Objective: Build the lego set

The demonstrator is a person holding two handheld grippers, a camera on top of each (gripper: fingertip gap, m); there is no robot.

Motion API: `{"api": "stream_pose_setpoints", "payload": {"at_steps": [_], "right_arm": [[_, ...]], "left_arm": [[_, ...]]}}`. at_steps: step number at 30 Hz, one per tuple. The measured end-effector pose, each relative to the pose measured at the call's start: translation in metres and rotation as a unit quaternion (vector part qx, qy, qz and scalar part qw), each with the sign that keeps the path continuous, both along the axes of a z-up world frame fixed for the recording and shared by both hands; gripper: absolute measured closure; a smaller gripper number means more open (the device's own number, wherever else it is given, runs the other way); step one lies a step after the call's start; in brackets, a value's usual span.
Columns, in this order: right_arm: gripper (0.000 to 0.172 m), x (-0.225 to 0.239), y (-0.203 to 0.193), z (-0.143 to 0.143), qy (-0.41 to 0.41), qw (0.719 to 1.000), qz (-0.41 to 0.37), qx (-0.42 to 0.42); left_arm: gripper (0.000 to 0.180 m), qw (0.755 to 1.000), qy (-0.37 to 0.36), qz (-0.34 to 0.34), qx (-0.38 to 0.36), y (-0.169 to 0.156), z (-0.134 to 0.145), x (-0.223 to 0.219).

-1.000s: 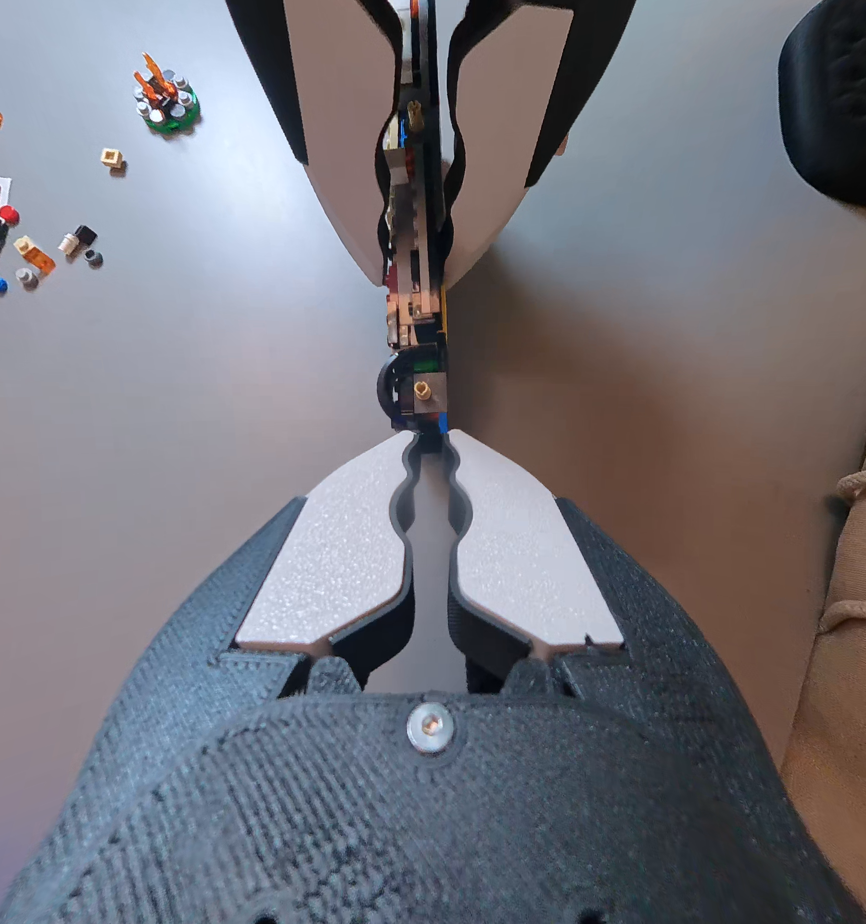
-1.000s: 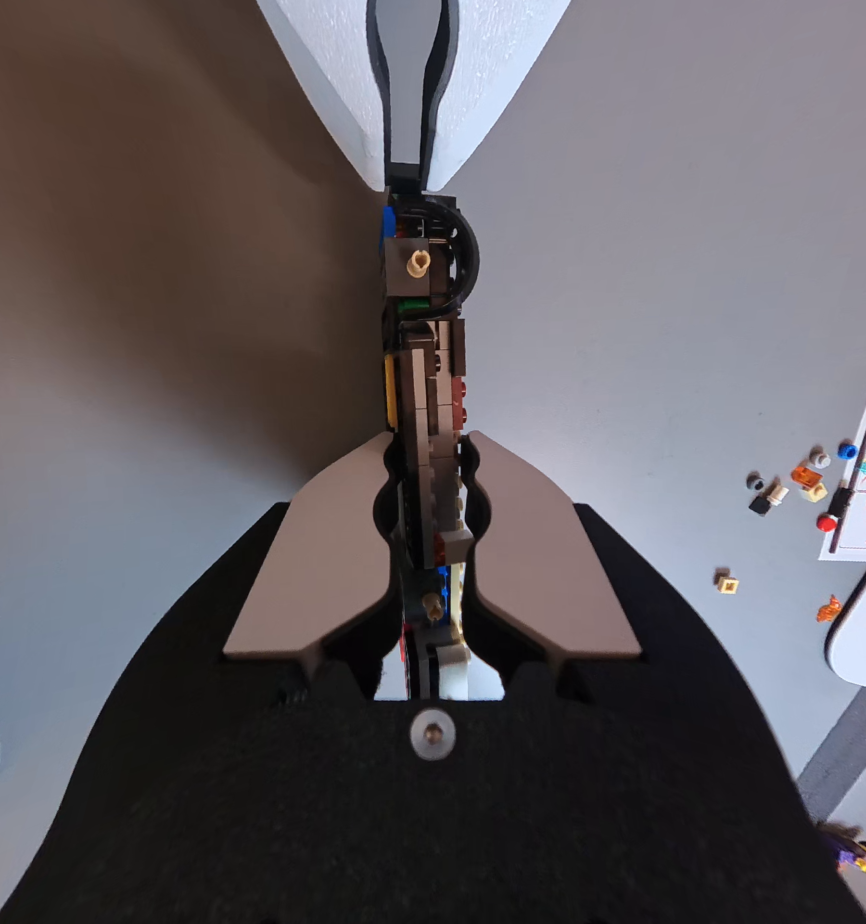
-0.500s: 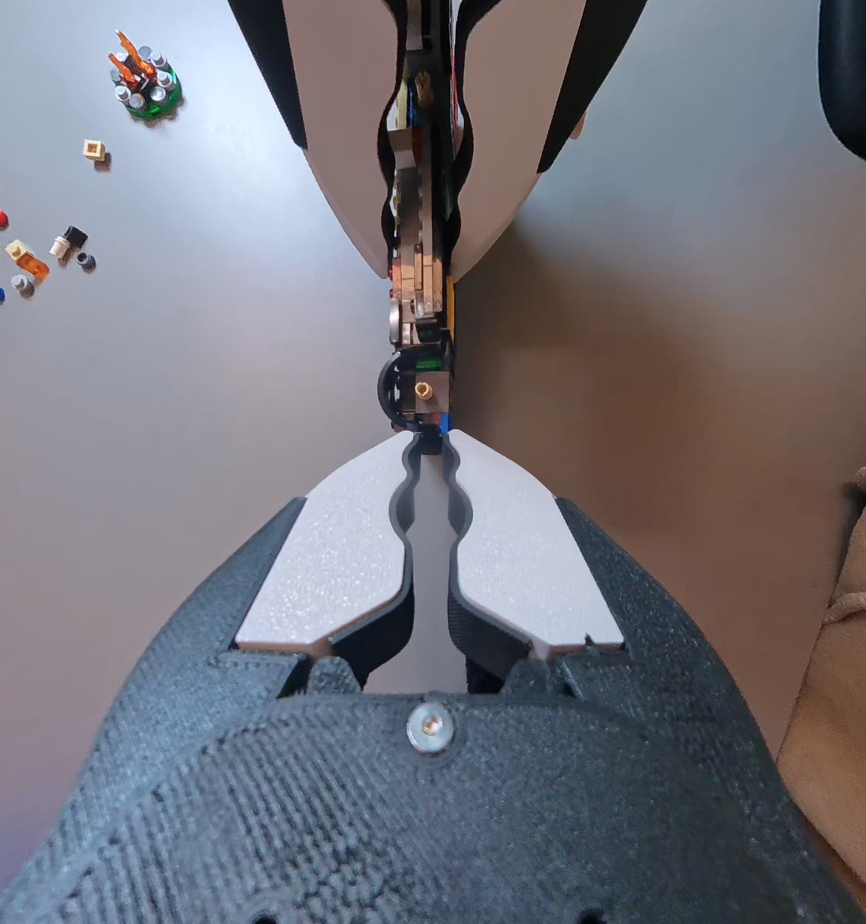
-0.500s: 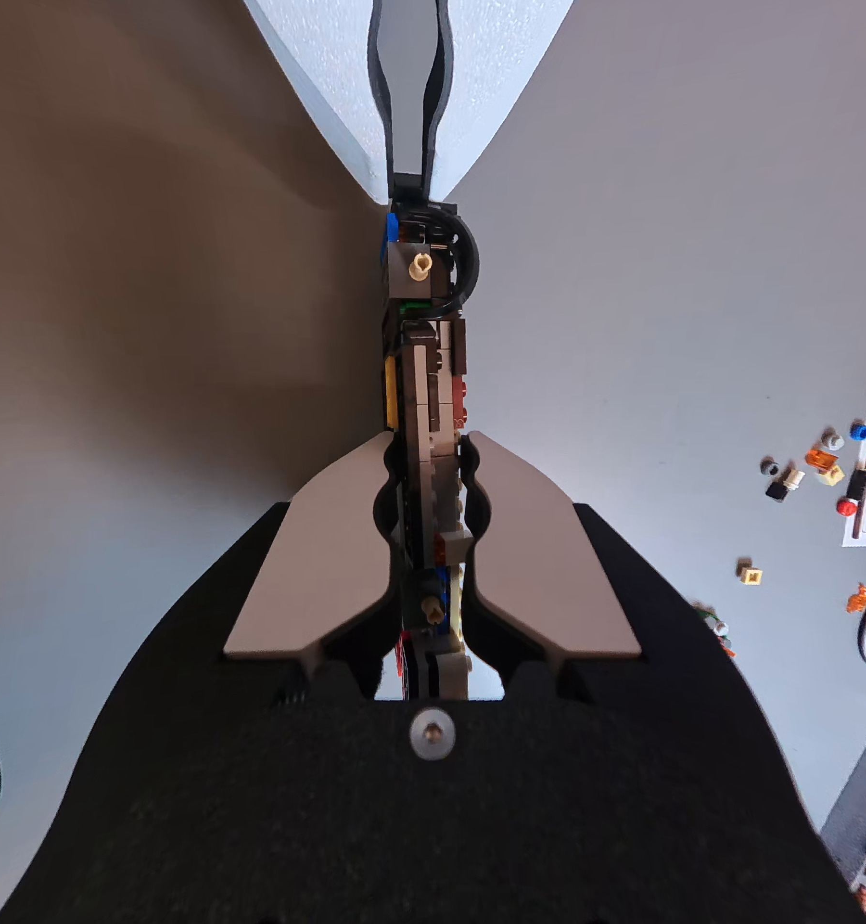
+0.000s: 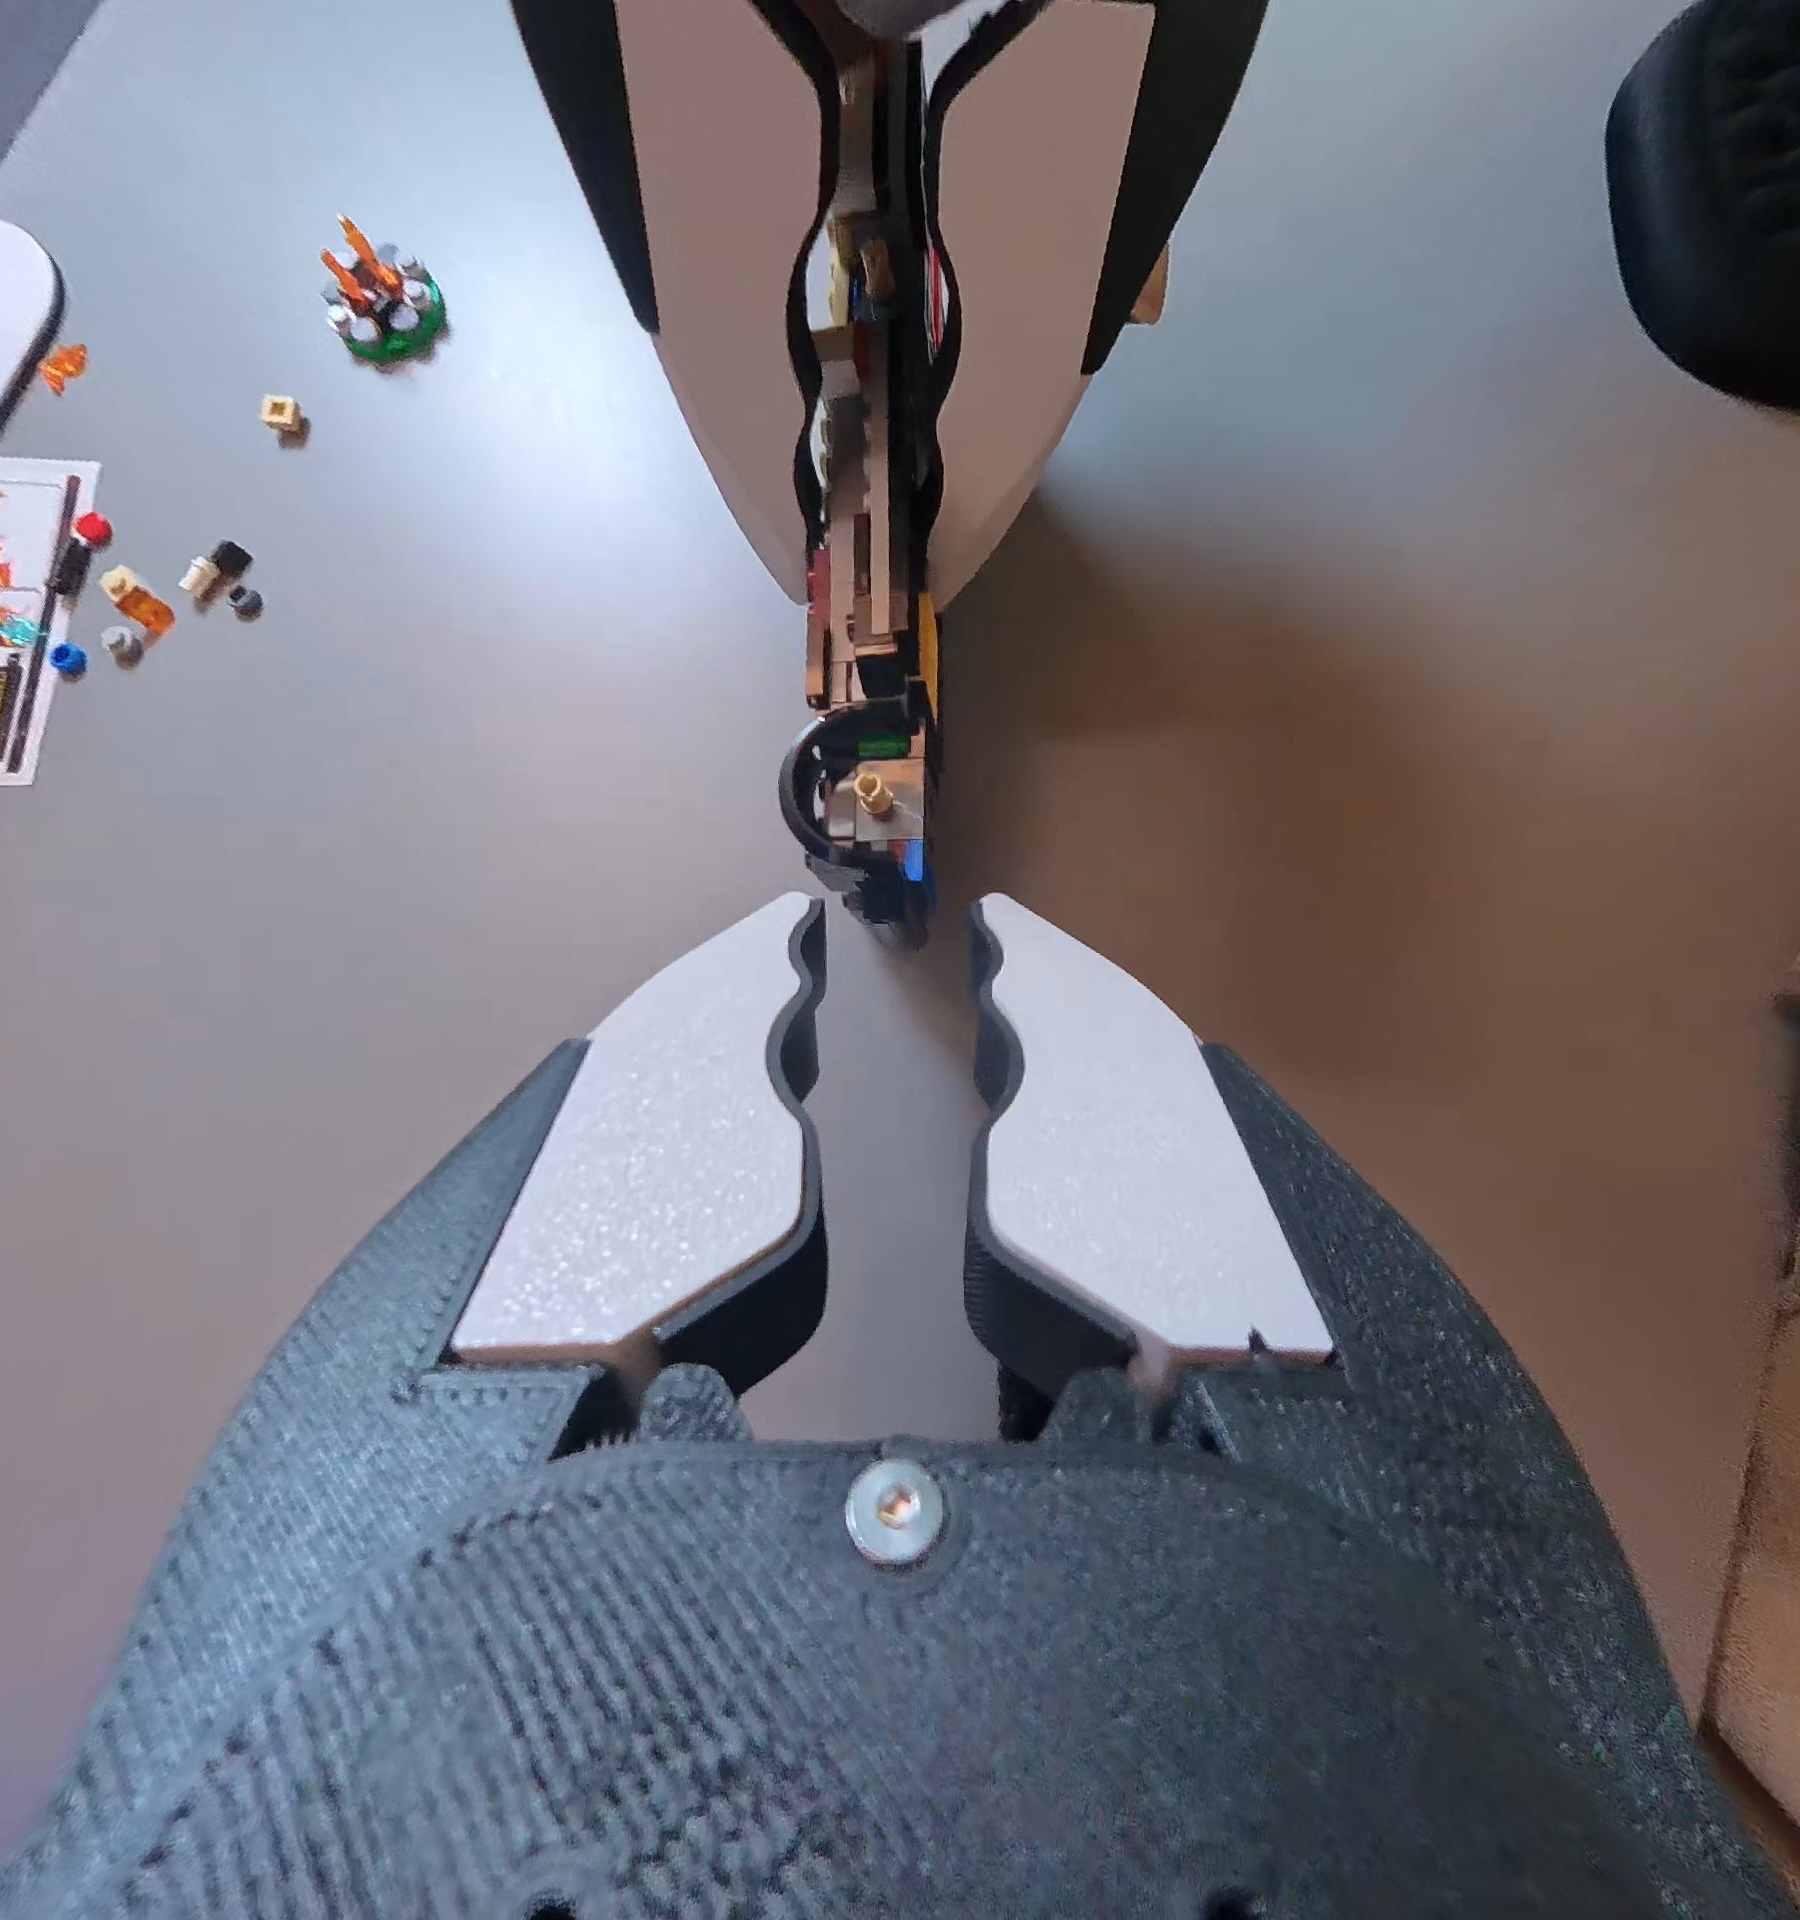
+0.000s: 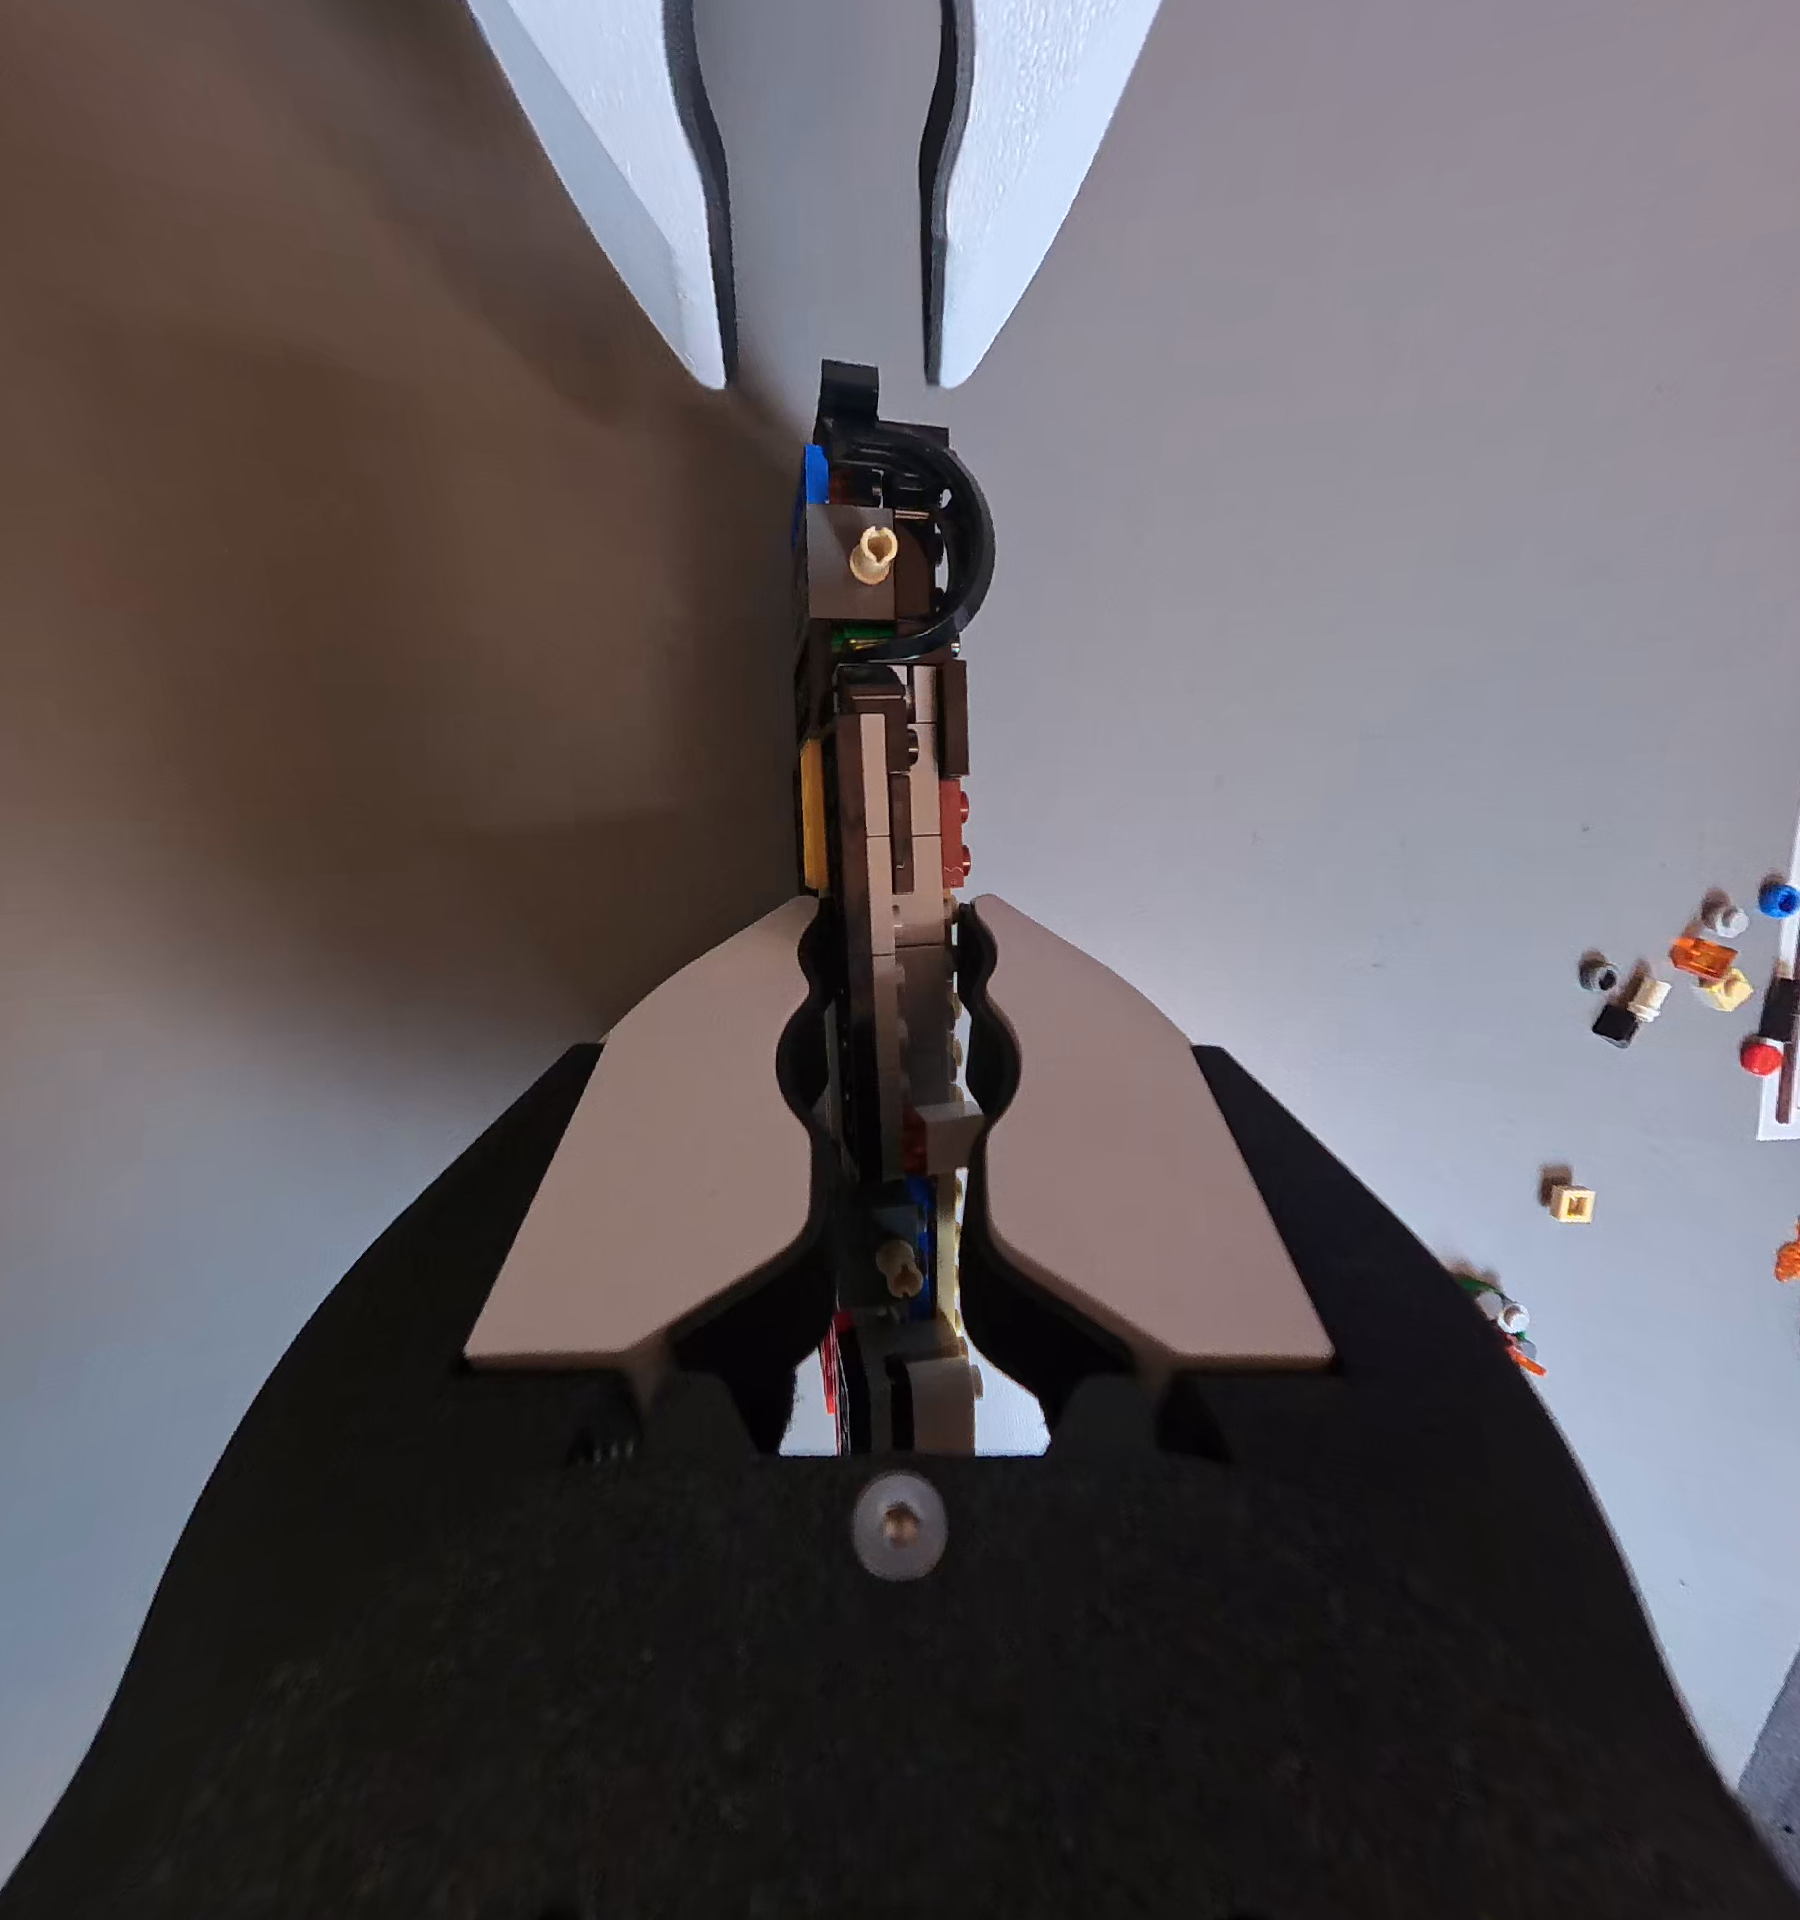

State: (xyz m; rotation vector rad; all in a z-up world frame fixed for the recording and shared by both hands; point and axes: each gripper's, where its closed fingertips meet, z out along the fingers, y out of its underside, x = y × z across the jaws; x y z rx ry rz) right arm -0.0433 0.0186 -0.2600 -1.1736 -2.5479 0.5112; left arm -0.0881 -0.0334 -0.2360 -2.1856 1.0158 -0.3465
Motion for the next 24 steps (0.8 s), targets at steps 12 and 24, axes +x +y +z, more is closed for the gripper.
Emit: {"api": "stream_pose_setpoints", "payload": {"at_steps": [12,24], "right_arm": [[0.150,0.016,0.000,0.006,-0.063,0.982,-0.030,-0.173],[0.149,0.033,-0.026,0.070,-0.069,0.914,-0.031,-0.398]], "left_arm": [[0.144,0.993,-0.078,-0.017,0.082,0.011,-0.002,0.001],[0.117,0.939,-0.048,-0.127,0.315,-0.007,0.085,0.018]]}}
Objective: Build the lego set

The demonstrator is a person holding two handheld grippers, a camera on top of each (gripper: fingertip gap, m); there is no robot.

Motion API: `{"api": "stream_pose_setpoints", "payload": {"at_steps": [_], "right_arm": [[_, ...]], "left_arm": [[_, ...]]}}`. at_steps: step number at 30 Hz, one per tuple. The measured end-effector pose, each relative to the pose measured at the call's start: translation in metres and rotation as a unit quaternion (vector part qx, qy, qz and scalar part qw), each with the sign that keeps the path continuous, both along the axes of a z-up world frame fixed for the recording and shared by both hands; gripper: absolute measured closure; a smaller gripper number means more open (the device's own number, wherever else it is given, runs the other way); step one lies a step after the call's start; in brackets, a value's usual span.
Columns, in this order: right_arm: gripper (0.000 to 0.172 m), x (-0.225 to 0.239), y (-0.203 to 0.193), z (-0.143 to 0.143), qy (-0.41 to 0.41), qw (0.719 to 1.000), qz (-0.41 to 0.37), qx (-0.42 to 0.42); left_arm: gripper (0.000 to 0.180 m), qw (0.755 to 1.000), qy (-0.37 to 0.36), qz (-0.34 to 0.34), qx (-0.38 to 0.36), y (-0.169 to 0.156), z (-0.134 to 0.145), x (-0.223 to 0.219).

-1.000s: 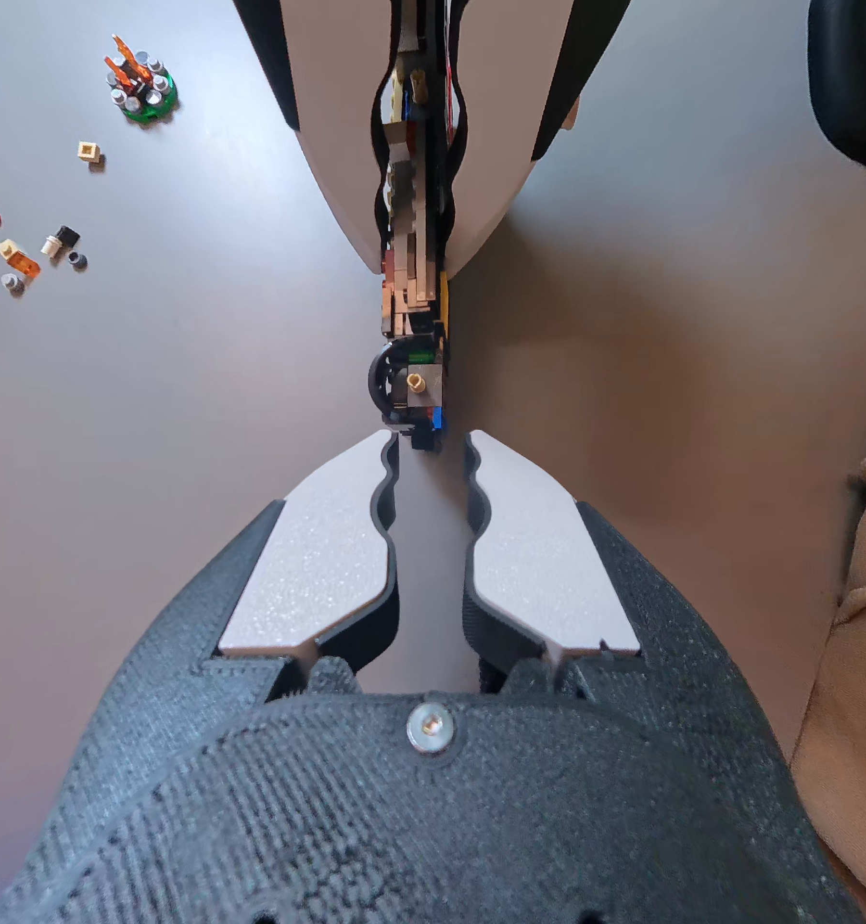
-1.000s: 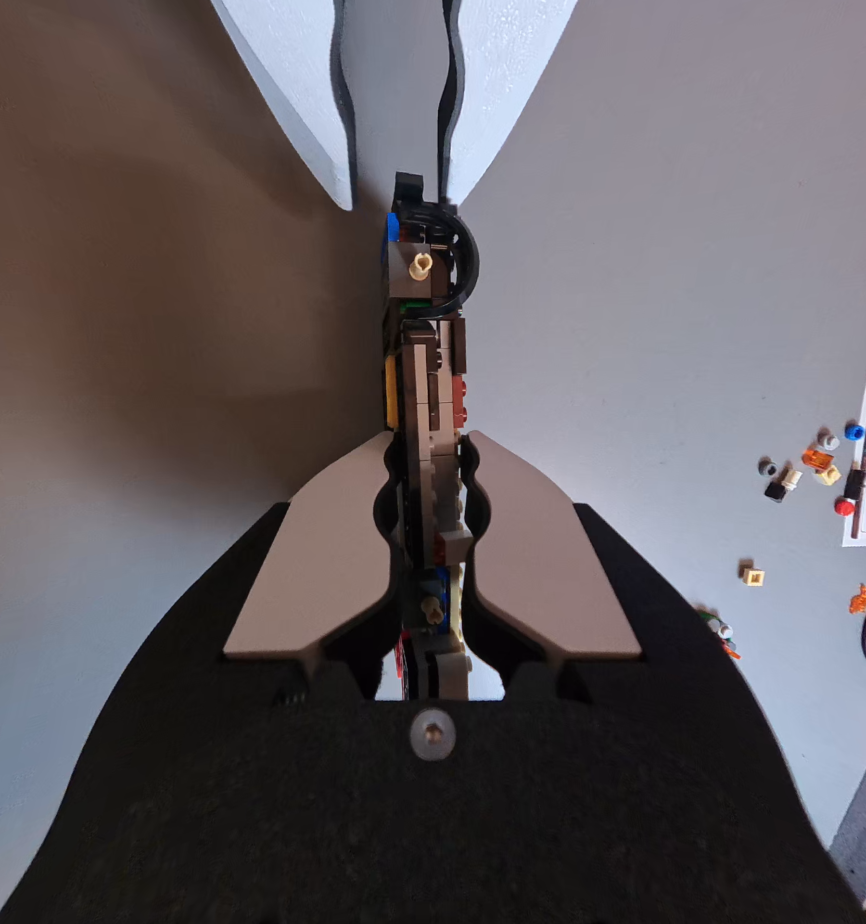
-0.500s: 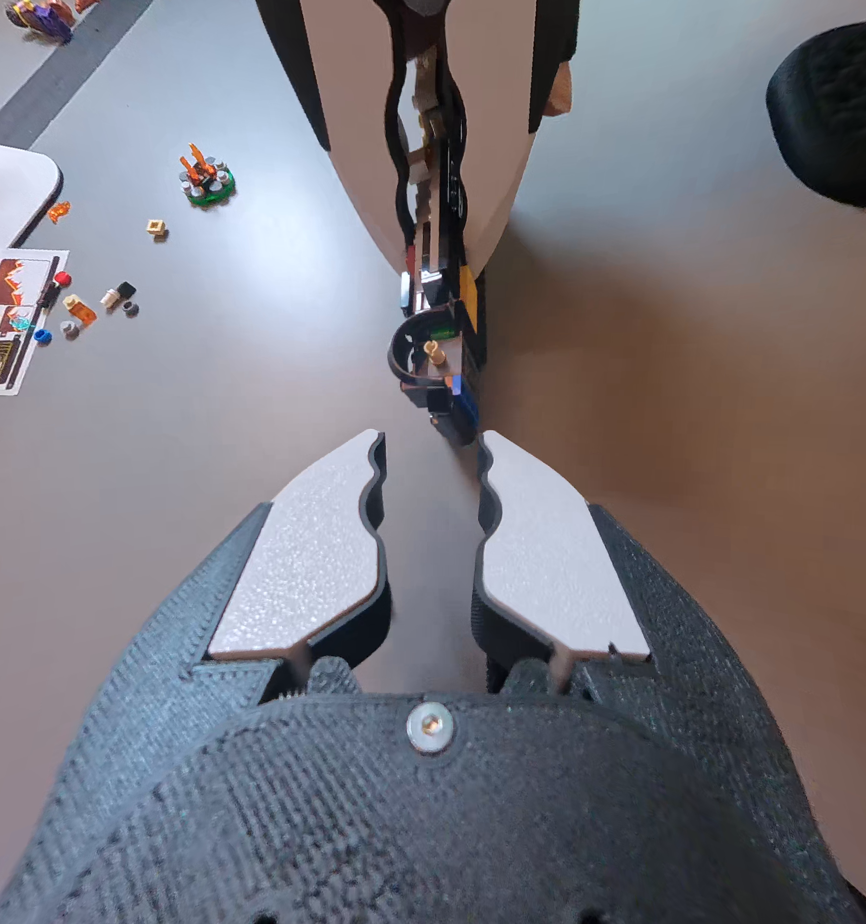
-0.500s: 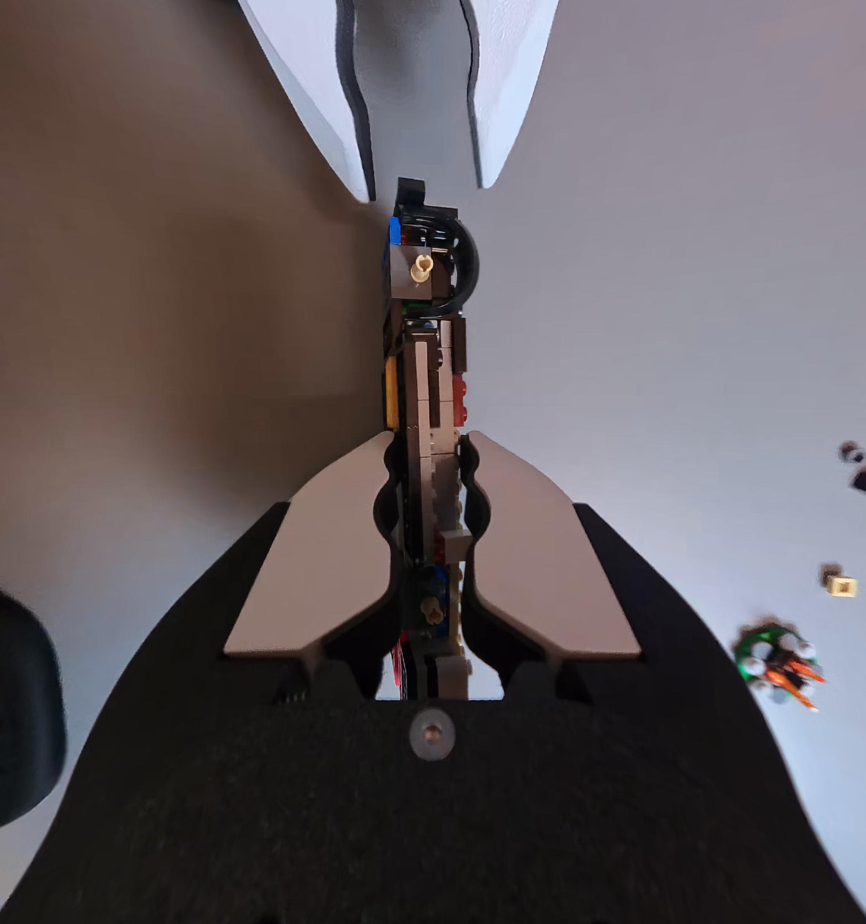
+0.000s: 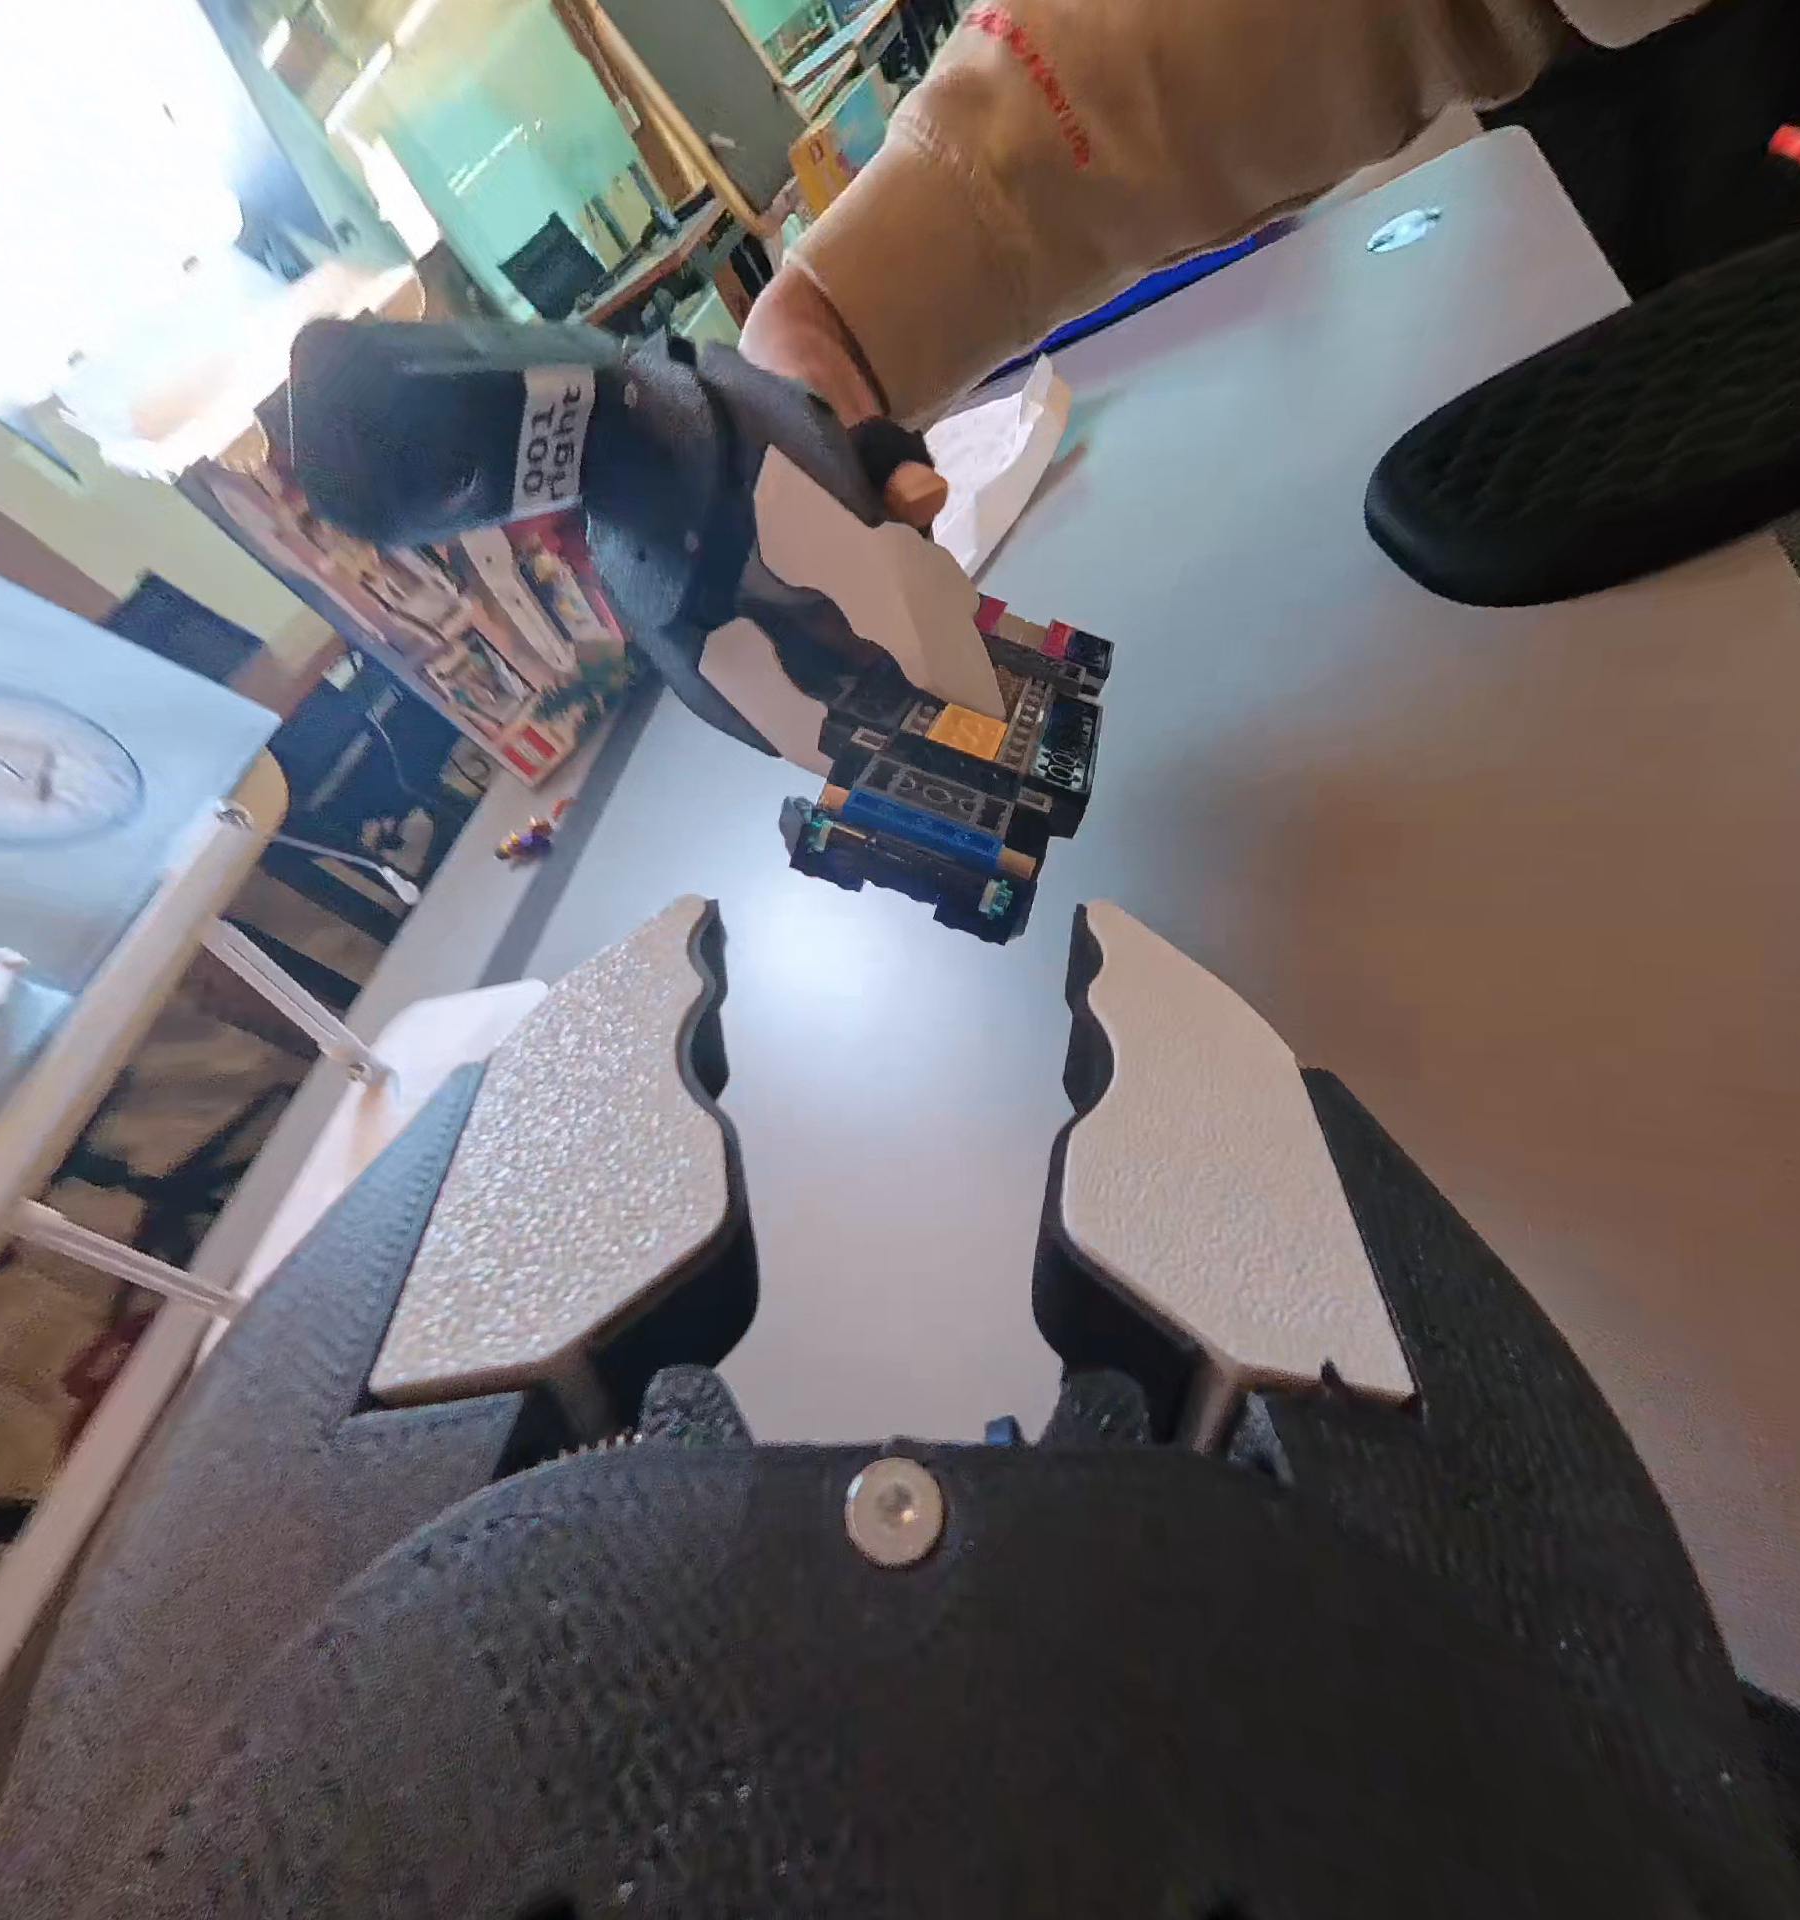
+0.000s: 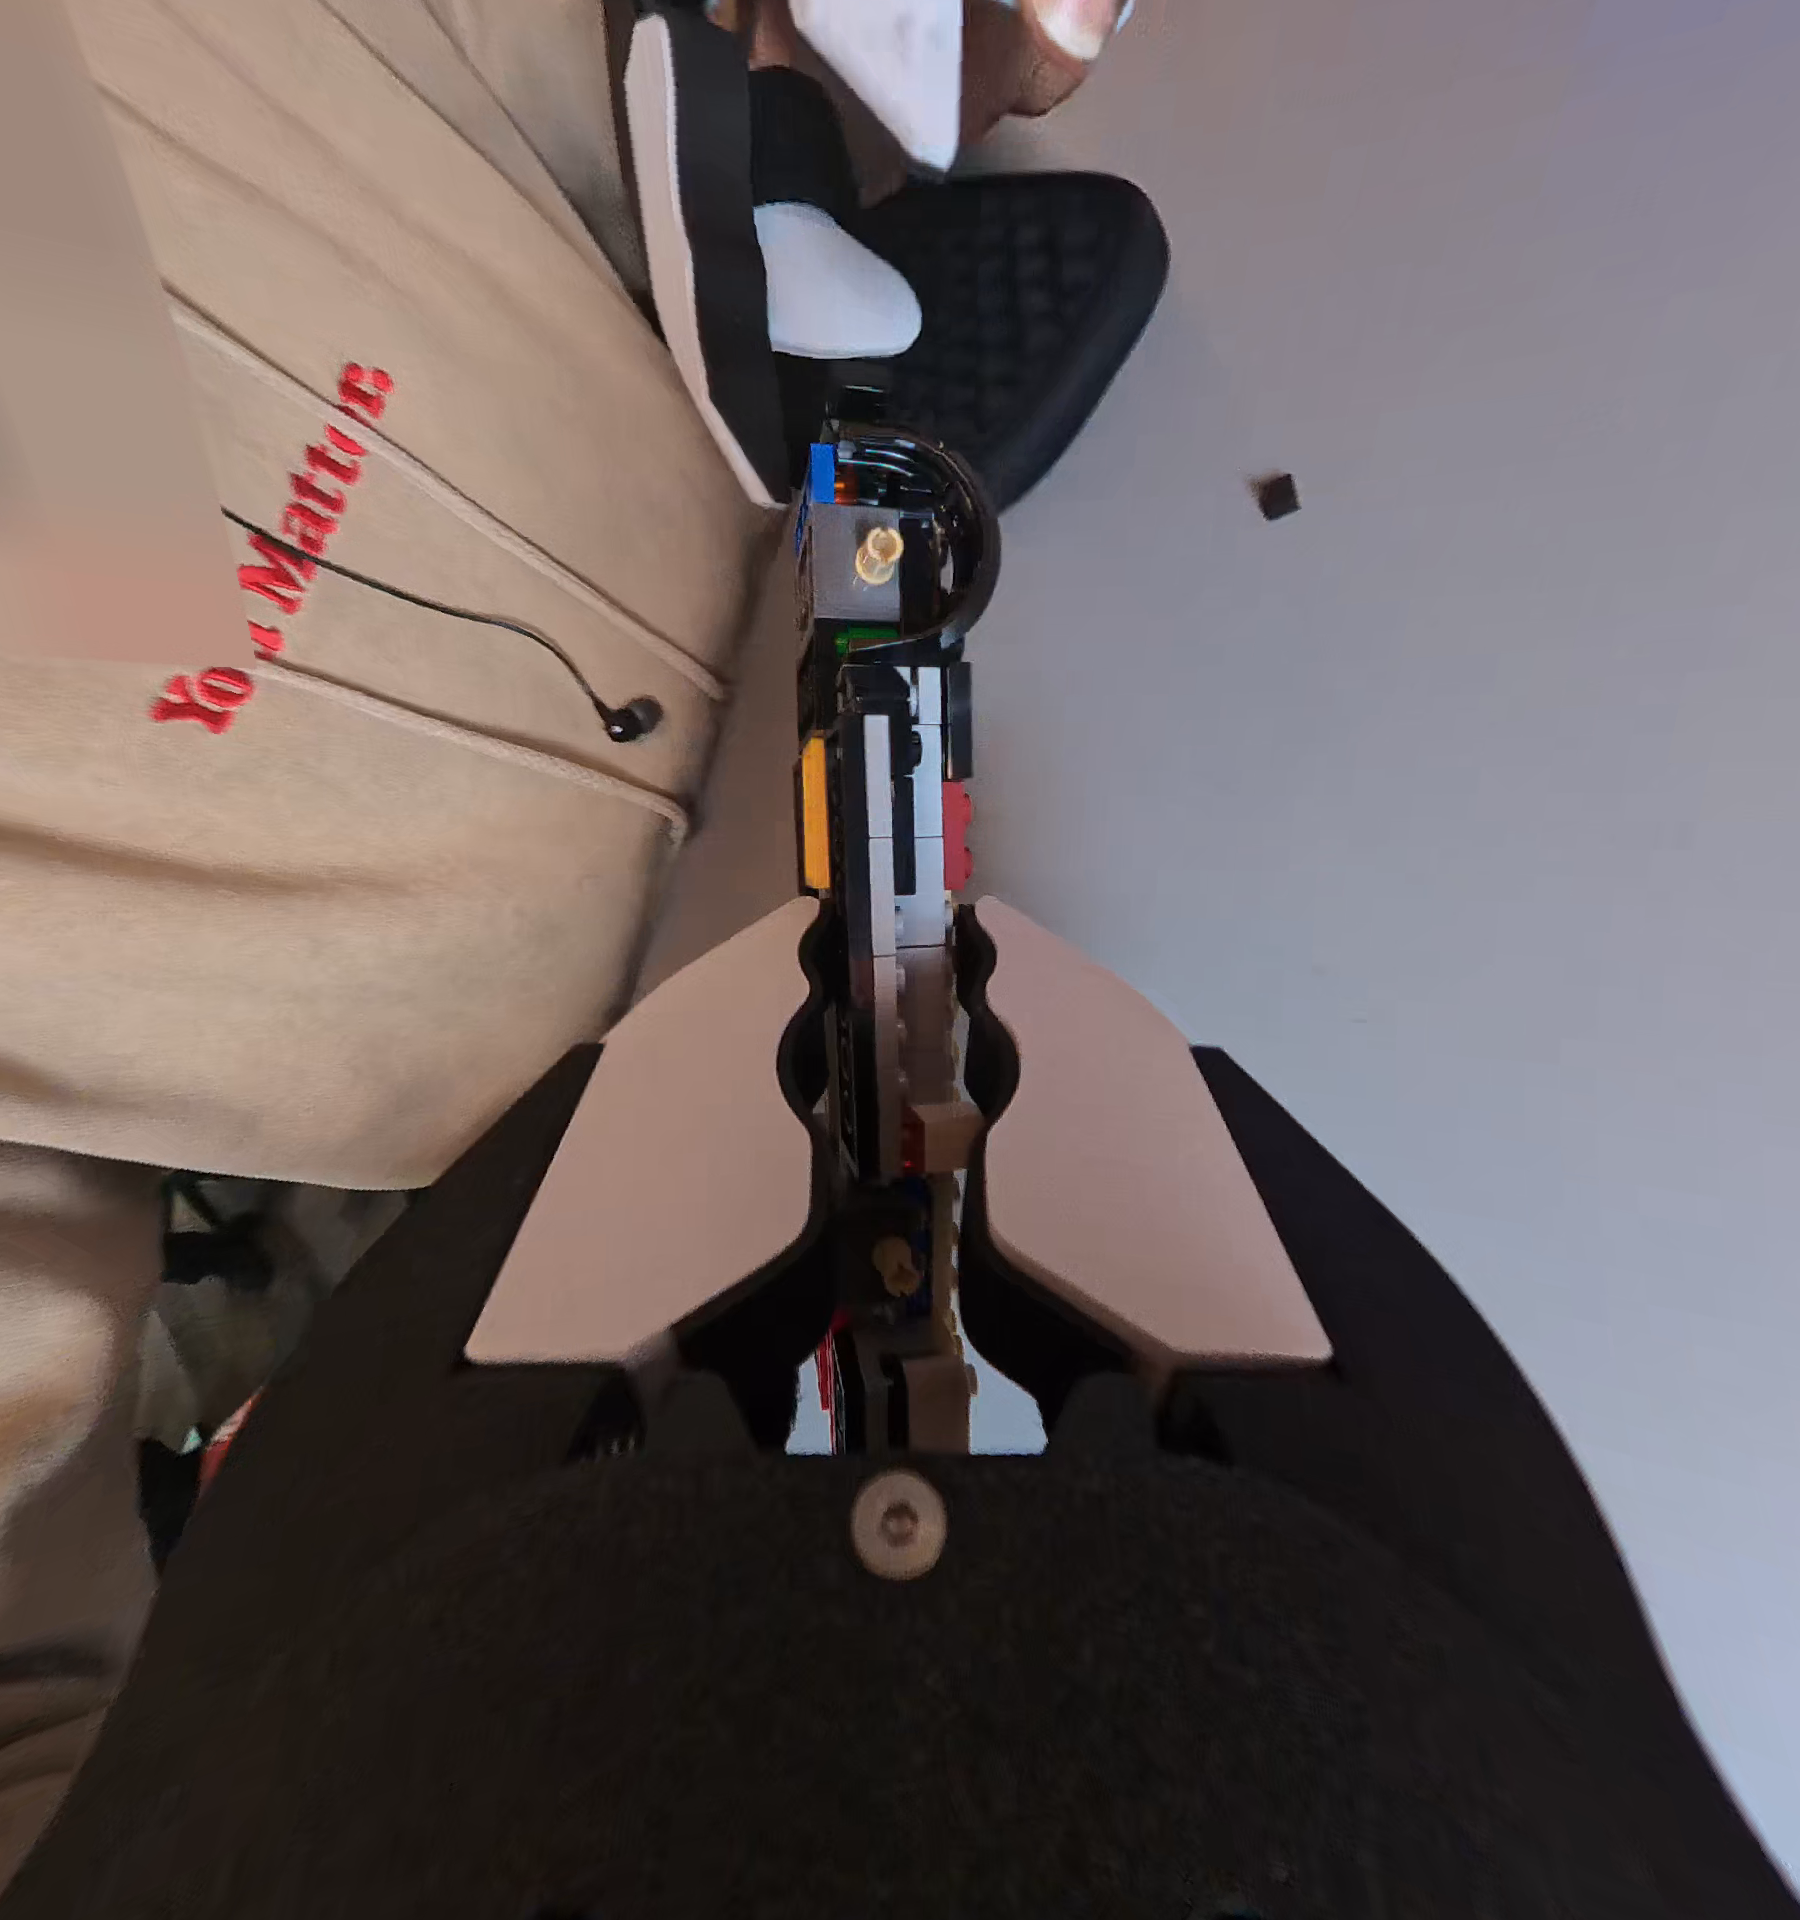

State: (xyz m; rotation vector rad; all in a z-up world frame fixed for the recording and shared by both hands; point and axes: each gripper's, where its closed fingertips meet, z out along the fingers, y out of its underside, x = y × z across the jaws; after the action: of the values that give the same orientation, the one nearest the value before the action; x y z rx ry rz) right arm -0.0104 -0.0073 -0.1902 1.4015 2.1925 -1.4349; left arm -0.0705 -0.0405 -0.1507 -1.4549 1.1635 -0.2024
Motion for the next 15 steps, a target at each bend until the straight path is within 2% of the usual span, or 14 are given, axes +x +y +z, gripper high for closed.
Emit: {"api": "stream_pose_setpoints", "payload": {"at_steps": [4,8,15], "right_arm": [[0.149,0.003,-0.010,0.010,-0.009,1.000,0.012,-0.024],[0.149,0.004,-0.019,0.014,-0.013,0.999,0.021,-0.036],[0.149,0.007,-0.028,0.012,-0.031,0.998,0.032,-0.037]], "left_arm": [[0.108,0.997,0.057,-0.029,0.049,-0.008,0.006,0.010],[0.107,0.994,0.079,-0.040,0.061,-0.009,0.007,0.016],[0.124,0.990,0.102,-0.061,0.073,-0.015,0.003,0.023]]}}
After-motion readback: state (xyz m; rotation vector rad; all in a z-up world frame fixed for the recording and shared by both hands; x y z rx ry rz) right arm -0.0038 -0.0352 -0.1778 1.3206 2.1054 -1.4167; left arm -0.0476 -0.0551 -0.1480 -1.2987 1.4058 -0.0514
